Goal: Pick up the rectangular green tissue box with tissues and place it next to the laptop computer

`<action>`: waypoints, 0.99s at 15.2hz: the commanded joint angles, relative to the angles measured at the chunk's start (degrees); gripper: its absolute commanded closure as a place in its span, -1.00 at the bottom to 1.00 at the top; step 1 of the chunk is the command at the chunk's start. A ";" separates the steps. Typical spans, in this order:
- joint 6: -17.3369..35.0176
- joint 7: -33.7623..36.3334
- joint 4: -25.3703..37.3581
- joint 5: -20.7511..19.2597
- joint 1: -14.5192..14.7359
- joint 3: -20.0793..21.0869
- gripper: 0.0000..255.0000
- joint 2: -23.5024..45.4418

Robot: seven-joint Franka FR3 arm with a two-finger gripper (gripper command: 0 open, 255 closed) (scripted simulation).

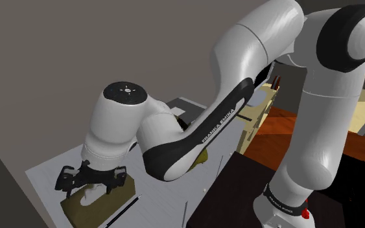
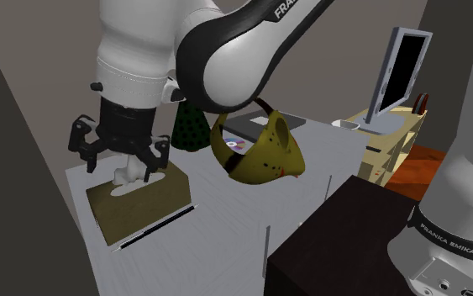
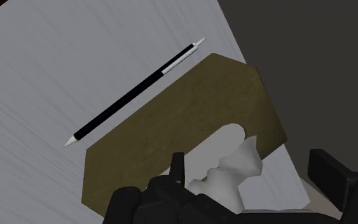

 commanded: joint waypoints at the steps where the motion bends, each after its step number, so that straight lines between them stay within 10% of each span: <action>1: 0.22 1.65 0.69 -2.37 1.29 -1.28 -1.00 1.58; 8: 0.21 1.62 0.68 -2.33 1.31 -1.29 -1.00 1.55; 9: 0.21 1.62 0.68 -2.33 1.31 -1.29 1.00 1.55; 15: 0.08 1.52 0.95 -2.38 1.32 -1.36 1.00 1.74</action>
